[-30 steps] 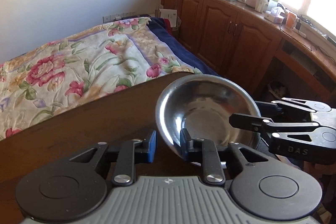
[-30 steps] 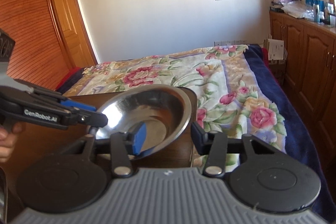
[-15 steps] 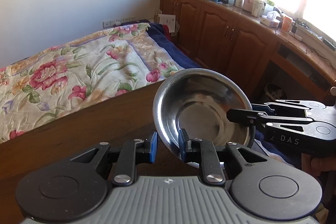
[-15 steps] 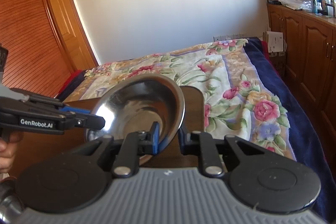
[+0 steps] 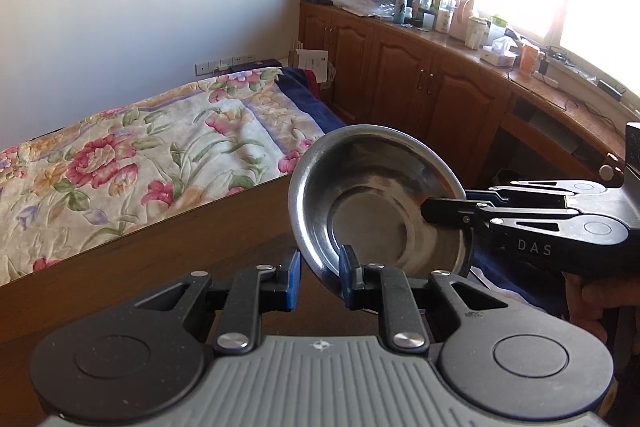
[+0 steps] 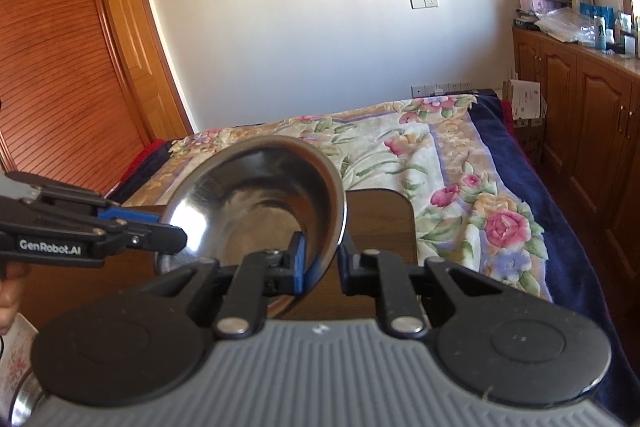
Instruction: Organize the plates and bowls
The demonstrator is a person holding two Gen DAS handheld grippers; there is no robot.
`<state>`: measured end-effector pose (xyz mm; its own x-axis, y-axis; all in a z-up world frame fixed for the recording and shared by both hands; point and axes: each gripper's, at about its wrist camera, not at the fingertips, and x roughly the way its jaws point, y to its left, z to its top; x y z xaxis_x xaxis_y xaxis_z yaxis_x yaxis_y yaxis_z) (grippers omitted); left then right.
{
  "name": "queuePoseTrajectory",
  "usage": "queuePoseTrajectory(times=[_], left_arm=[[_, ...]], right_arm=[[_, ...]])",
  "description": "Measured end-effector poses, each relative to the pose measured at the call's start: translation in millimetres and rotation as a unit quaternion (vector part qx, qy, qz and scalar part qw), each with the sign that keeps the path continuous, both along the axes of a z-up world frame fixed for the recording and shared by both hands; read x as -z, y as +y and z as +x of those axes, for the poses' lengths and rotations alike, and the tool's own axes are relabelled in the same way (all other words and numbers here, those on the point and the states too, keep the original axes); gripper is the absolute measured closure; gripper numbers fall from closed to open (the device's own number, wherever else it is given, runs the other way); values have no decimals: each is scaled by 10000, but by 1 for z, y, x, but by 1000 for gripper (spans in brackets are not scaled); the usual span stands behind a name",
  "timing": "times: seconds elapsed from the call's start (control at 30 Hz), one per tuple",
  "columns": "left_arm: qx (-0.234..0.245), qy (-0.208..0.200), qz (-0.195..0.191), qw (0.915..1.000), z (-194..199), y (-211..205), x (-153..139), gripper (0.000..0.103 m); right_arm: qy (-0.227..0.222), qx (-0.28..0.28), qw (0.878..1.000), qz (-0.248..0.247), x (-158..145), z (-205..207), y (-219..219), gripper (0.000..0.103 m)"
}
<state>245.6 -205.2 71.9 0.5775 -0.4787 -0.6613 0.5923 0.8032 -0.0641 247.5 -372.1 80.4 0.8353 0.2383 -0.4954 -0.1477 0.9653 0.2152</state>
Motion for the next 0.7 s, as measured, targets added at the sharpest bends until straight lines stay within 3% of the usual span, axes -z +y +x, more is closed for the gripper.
queuePoseTrajectory(times=[0.7], left_arm=[[131,-99,-196,9997,-48,42,-9,81]], right_arm=[[-1,-71,9996,-256,-19,-40,32,85]])
